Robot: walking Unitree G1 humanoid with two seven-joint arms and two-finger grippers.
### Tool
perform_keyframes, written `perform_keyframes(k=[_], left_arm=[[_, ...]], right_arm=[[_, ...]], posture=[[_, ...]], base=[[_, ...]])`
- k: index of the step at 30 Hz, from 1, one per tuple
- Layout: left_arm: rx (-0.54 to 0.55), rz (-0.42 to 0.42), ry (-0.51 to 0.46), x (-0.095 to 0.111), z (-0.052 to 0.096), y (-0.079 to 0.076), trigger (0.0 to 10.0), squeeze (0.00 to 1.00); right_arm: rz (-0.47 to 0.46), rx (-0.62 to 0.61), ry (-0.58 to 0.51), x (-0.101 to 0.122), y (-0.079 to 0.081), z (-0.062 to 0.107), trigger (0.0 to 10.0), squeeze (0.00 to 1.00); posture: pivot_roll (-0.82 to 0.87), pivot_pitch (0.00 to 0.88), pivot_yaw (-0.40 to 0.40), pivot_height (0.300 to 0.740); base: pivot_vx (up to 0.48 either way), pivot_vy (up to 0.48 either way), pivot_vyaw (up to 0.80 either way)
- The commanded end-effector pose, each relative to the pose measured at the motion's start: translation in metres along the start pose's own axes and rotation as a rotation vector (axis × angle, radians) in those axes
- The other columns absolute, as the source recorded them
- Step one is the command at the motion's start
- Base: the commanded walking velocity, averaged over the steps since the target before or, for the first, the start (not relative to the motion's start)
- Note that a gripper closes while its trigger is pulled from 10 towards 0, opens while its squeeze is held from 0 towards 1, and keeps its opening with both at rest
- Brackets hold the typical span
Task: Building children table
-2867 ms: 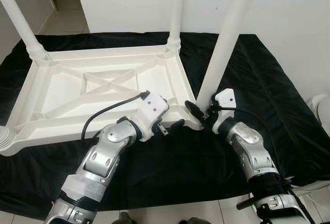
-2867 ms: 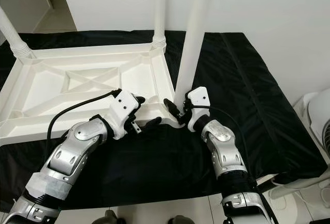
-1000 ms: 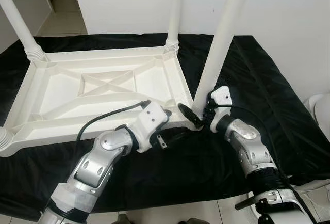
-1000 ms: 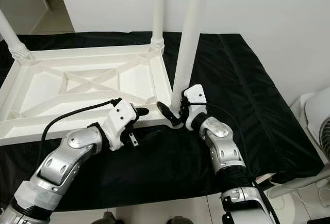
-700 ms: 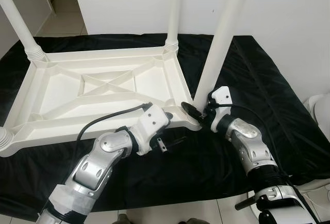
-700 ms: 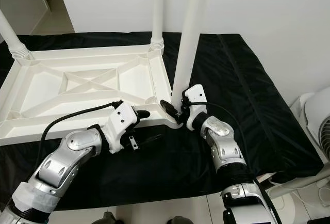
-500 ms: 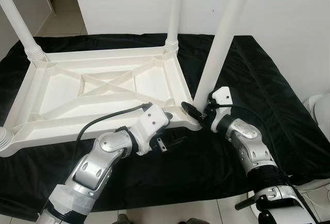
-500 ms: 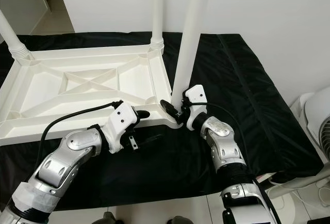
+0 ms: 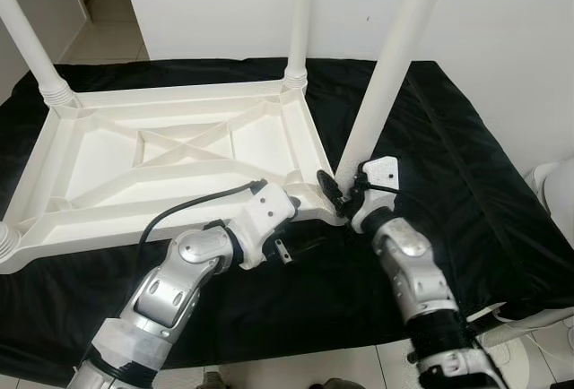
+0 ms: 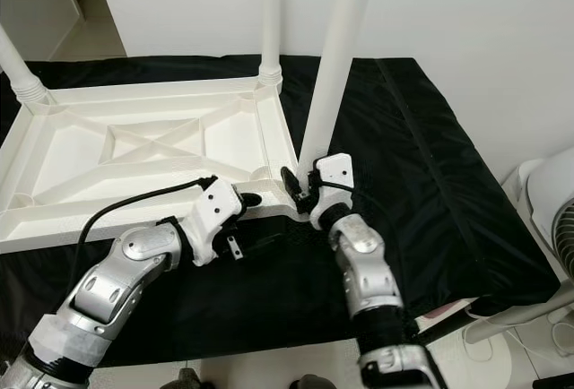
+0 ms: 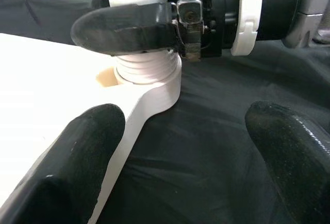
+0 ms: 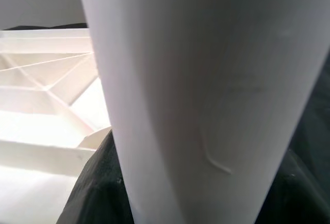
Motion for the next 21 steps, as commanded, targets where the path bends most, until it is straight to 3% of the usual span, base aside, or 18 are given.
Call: perform_keyframes(k=[1,6,8,14,15,16,17,21], left_arm=[[0.075,-0.002,-0.006,0.0,0.001,0.009,10.0,0.0],[0.078,-0.01,-0.01,0.001,0.001,0.01,10.0,0.0],[0.079,-0.01,-0.012,0.002,0.0,0.01,10.0,0.0],[0.077,-0.011,-0.012,0.003,0.0,0.011,10.0,0.0],[0.075,-0.012,-0.013,0.003,-0.001,0.011,10.0,0.0],[0.075,-0.012,-0.013,0.003,-0.001,0.011,10.0,0.0],[0.075,-0.014,-0.013,0.002,-0.001,0.011,10.0,0.0],[0.076,-0.014,-0.014,0.002,-0.002,0.011,10.0,0.0]], right_arm=[[-0.049,-0.097,0.049,-0.009,-0.008,0.003,10.0,0.0],[-0.065,-0.227,0.079,-0.006,0.0,0.003,10.0,0.0],[-0.07,-0.208,0.053,0.001,0.01,0.001,10.0,0.0],[-0.059,-0.185,0.034,0.006,0.012,0.001,10.0,0.0],[-0.054,-0.185,0.034,0.006,0.011,0.002,10.0,0.35],[-0.054,-0.185,0.034,0.006,0.011,0.002,10.0,0.35],[-0.064,-0.164,0.026,0.007,0.01,0.003,10.0,1.0],[-0.05,-0.116,-0.003,0.01,0.008,0.005,10.0,1.0]], posture=[[-0.06,0.051,0.015,0.74],[-0.07,0.051,0.014,0.74],[-0.07,0.051,0.014,0.74],[-0.07,0.051,0.019,0.74],[-0.07,0.05,0.019,0.74],[-0.07,0.05,0.019,0.74],[-0.07,0.048,0.015,0.74],[-0.07,0.041,0.009,0.74]], base=[[0.0,0.0,0.0],[0.0,0.0,0.0],[0.0,0.0,0.0],[0.0,0.0,0.0],[0.0,0.0,0.0],[0.0,0.0,0.0],[0.0,0.0,0.0],[0.0,0.0,0.0]])
Point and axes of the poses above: a point about 5 cm out from each wrist's last joint towards the gripper, its own z axis pointing back from the gripper into the wrist, its own x axis along the axis of the wrist's last joint, y = z × x, the point moved 4 cm from there along -z, pointing out of the wrist towards the gripper, and after that the axes turned 10 degrees about z, right-handed, at the moved point
